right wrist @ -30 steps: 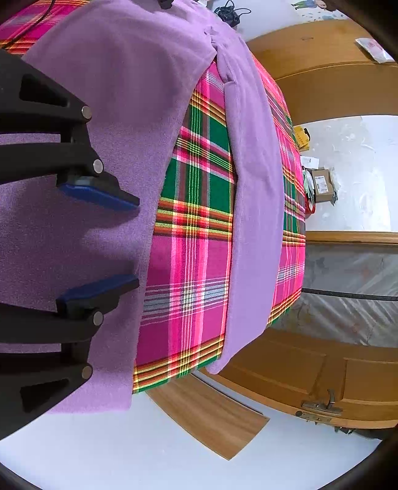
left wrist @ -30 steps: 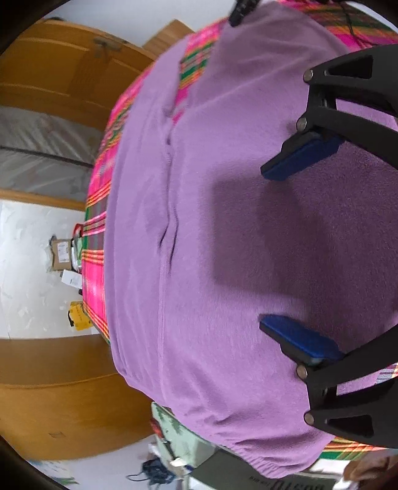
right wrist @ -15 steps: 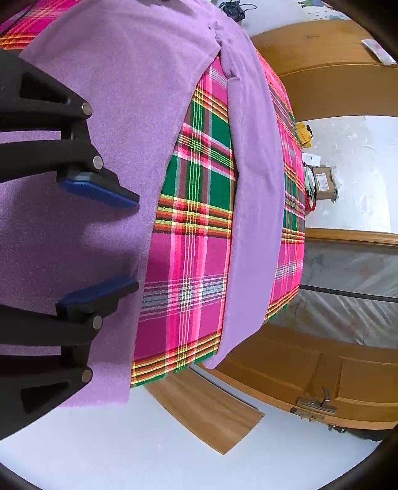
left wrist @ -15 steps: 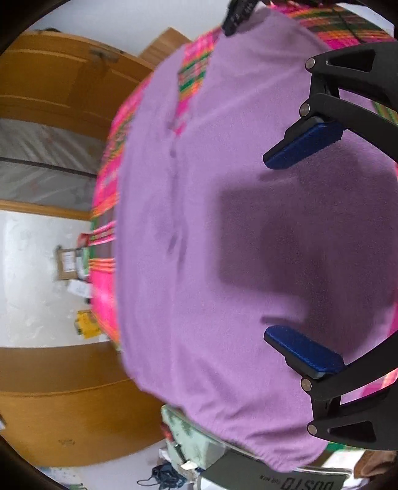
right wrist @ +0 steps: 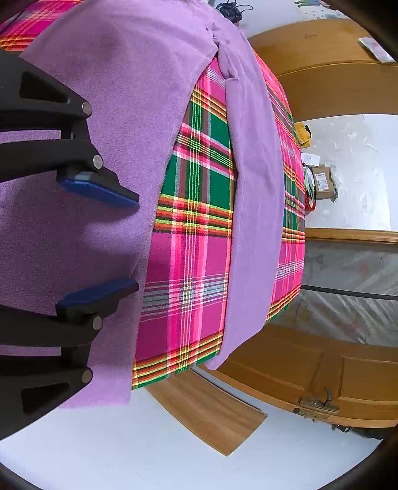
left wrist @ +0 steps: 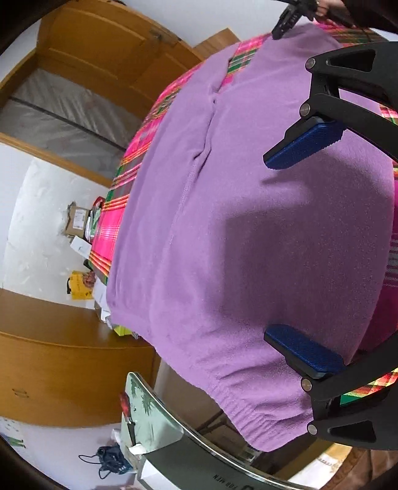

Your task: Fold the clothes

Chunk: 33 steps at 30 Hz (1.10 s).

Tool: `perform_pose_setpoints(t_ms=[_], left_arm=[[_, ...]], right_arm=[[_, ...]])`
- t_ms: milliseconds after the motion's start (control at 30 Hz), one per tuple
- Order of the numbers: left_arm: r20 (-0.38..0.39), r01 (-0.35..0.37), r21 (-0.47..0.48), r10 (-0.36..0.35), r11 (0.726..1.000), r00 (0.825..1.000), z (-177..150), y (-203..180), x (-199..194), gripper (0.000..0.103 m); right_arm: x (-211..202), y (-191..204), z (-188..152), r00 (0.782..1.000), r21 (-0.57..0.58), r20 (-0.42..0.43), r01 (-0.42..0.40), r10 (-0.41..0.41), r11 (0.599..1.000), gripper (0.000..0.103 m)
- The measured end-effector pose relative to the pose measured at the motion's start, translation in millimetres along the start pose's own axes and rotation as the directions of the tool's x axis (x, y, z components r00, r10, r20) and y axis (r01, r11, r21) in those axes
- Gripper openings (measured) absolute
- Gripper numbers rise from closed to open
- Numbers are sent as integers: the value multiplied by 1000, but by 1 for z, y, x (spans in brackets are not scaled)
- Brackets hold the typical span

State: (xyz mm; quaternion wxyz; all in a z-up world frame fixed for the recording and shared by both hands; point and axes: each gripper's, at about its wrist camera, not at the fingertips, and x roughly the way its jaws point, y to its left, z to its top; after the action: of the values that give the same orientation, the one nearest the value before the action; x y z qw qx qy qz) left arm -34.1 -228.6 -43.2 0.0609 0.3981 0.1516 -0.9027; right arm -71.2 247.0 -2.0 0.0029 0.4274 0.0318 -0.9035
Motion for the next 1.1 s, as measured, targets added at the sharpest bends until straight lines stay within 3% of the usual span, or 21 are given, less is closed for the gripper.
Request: perform_pose_setpoints(t_ms=[100, 267, 1100], left_arm=[[-10, -32, 18, 32, 999, 999, 0, -6, 3, 102], [-40, -183, 136, 190, 974, 981, -6, -34, 16, 102], [-46, -173, 123, 180, 977, 983, -7, -30, 13, 103]], right_arm=[[0, 0, 0, 1000, 3, 0, -3, 3, 1000, 50], [0, 0, 0, 1000, 5, -1, -6, 6, 1000, 50], [1, -2, 0, 1000, 18, -3, -20, 20, 1000, 50]])
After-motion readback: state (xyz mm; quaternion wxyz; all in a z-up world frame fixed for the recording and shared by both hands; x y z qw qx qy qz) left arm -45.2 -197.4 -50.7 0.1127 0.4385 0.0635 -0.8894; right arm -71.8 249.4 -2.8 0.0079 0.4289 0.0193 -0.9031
